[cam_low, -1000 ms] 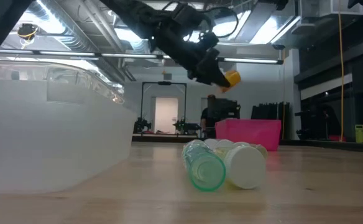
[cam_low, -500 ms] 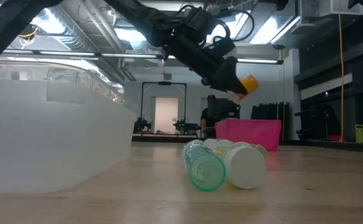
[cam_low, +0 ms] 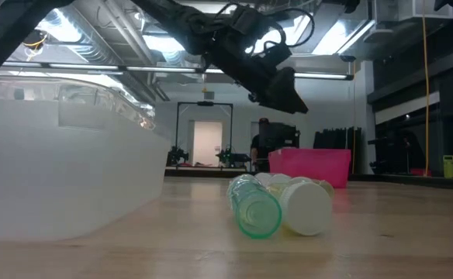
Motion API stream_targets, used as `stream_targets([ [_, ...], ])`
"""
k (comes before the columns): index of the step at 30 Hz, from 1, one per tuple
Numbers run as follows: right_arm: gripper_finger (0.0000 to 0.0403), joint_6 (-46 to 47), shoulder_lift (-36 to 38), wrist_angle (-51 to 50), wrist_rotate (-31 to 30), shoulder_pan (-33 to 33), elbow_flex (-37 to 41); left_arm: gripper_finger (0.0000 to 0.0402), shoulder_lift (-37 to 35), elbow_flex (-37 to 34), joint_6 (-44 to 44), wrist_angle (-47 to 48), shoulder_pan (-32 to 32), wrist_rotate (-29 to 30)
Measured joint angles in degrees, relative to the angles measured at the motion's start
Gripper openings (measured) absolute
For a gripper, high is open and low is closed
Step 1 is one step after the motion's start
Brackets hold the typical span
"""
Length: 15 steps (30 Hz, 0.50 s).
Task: Pick and place medicine bottles into bin by pill shape (circle, oval)
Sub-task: Put the small purple pill bottle into the transparent bin
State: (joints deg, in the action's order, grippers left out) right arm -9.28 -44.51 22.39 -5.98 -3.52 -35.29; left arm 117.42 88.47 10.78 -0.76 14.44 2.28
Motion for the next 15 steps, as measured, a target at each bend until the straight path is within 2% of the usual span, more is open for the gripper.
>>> stream_targets([
  [6,0.0217,-0.02,0.00,-0.20,0.00,0.02,0.00,0.0281,-7.40,0.02,-3.06,13.89,0.00,0.51],
  [15,0.0217,0.09,0.00,0.10,0.02,0.02,0.00,0.0272,-20.79,0.00,-6.28,40.06,-0.24,7.91],
])
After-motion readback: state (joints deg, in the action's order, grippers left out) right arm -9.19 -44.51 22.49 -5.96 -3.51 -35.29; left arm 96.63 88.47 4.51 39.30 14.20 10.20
